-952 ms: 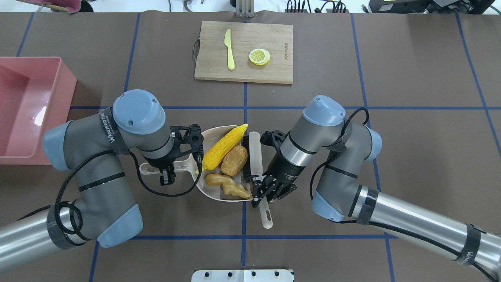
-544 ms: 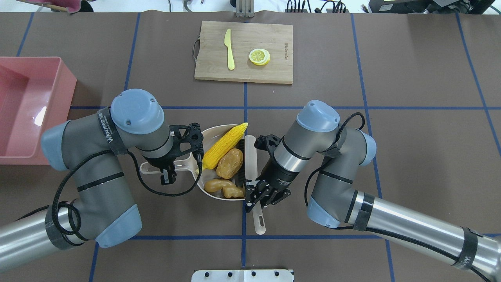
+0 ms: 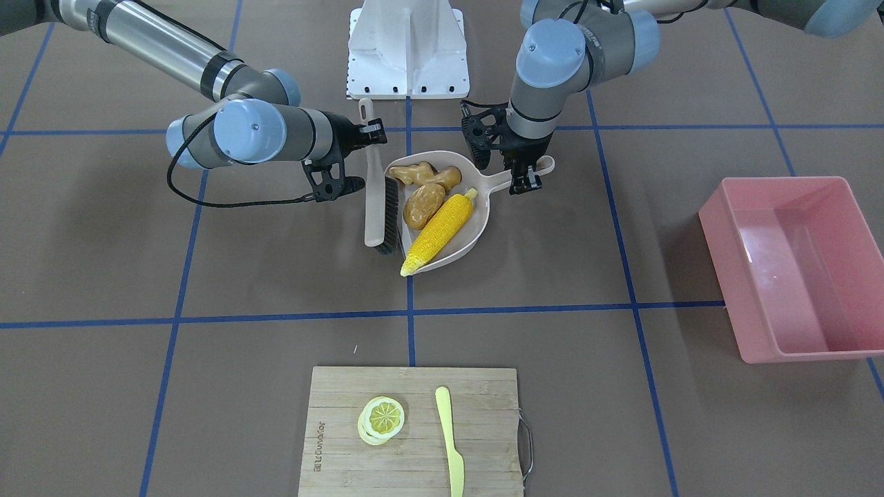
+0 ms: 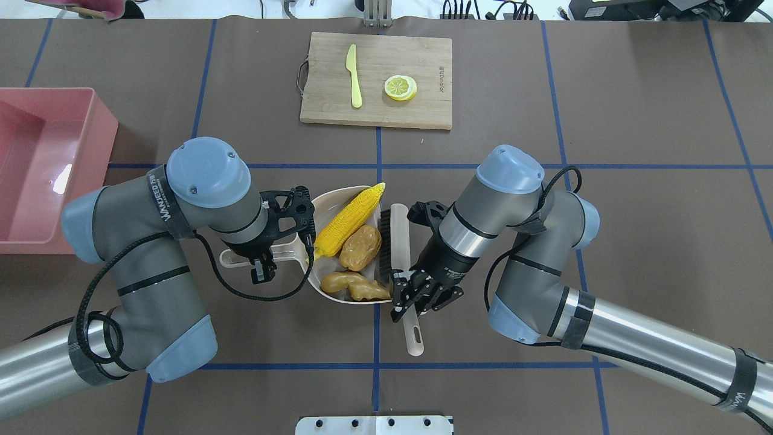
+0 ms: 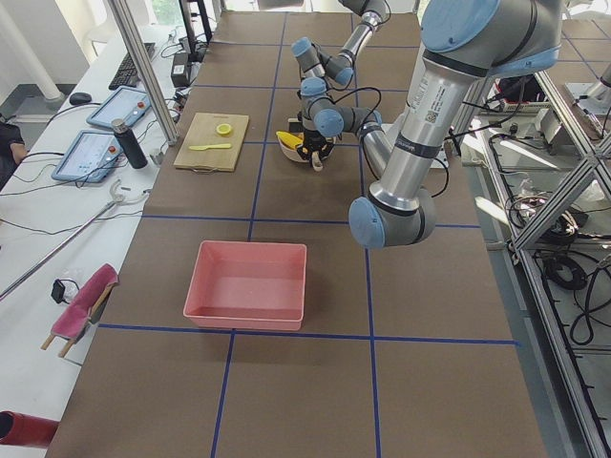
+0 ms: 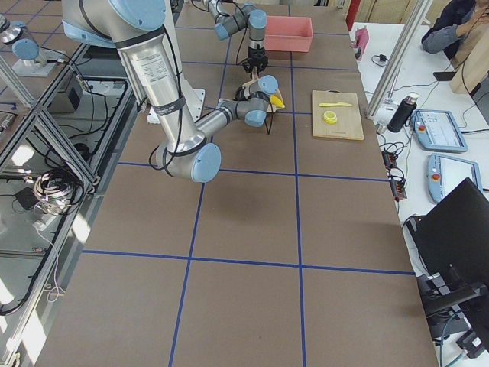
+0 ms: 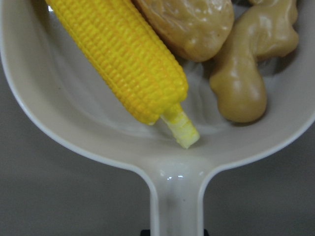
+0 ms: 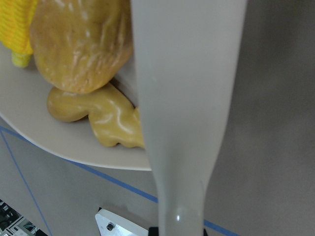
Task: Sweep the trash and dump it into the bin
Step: 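Sweep the potato into the dustpan with the brush in the right gripper, then carry the dustpan over the pink bin with the left gripper while the right lifts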
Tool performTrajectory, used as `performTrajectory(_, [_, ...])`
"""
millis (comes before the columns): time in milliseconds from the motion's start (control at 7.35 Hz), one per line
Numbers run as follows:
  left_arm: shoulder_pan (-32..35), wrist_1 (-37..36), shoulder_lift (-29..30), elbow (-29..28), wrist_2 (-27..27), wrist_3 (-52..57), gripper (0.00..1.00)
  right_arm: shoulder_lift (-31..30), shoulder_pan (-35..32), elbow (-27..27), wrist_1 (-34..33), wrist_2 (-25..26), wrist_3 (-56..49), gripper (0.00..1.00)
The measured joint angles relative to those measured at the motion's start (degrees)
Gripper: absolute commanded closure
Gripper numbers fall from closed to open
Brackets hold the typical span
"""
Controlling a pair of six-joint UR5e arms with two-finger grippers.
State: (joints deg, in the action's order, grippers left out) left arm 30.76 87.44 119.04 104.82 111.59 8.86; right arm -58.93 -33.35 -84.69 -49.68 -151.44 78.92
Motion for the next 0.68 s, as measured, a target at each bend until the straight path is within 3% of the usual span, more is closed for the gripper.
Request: performTrajectory(680, [-0.04,9.87,-0.56,-0.38,-1.28,-8.5,1.0,-3.39,-11.67,-0.68,-0.06,-5.9,0.06,1.0])
